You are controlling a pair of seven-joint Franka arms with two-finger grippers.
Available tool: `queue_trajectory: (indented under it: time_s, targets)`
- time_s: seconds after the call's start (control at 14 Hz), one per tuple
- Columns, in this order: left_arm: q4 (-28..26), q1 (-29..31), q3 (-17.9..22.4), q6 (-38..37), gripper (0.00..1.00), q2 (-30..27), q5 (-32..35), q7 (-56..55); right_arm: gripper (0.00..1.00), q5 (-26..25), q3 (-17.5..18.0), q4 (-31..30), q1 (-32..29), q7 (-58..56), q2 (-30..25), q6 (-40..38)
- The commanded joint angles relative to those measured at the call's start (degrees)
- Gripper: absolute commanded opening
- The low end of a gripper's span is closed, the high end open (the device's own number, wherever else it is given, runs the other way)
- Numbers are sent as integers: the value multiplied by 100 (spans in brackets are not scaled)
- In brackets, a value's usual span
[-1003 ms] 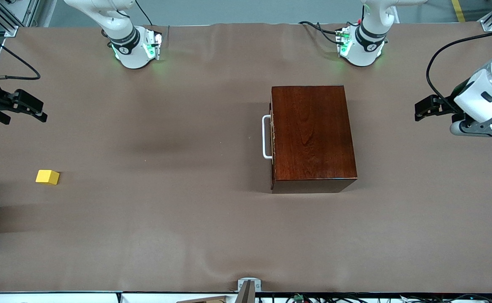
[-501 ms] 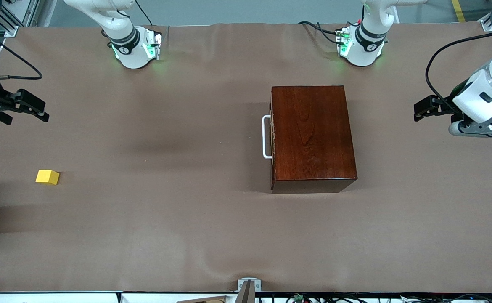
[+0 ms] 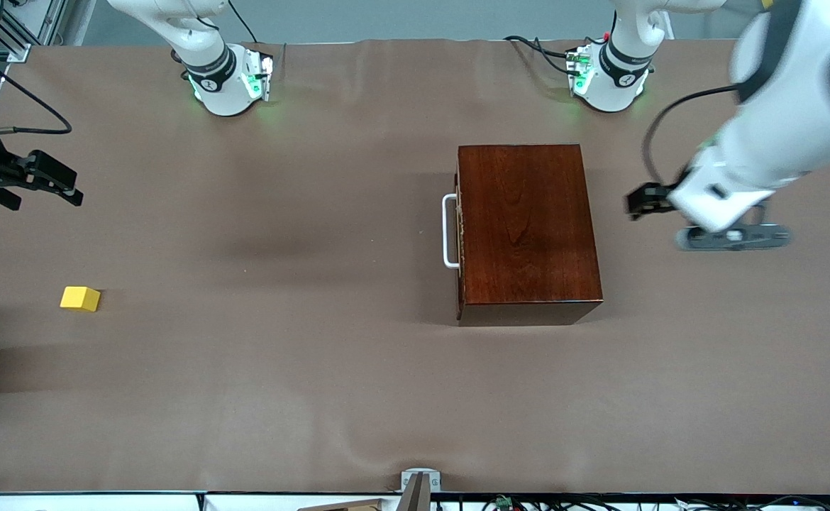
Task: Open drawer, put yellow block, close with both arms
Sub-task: 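Move the left gripper down to the white drawer handle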
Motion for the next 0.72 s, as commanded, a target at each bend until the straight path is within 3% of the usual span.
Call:
queue_trajectory:
  time_s: [0.0,0.36,0.64]
  targets:
    - [386,-699,18,-55,100,360,216,-950,100,46,-2,113,18,79,58,-73]
    - [1397,-1930,88,-3,100,1511,436,-2586,100,11,-2,87,44,53,58,-81]
    - [1654,-2643,123,567,100,2118,691,-3325,100,2,-2,69,44,0,67,-82]
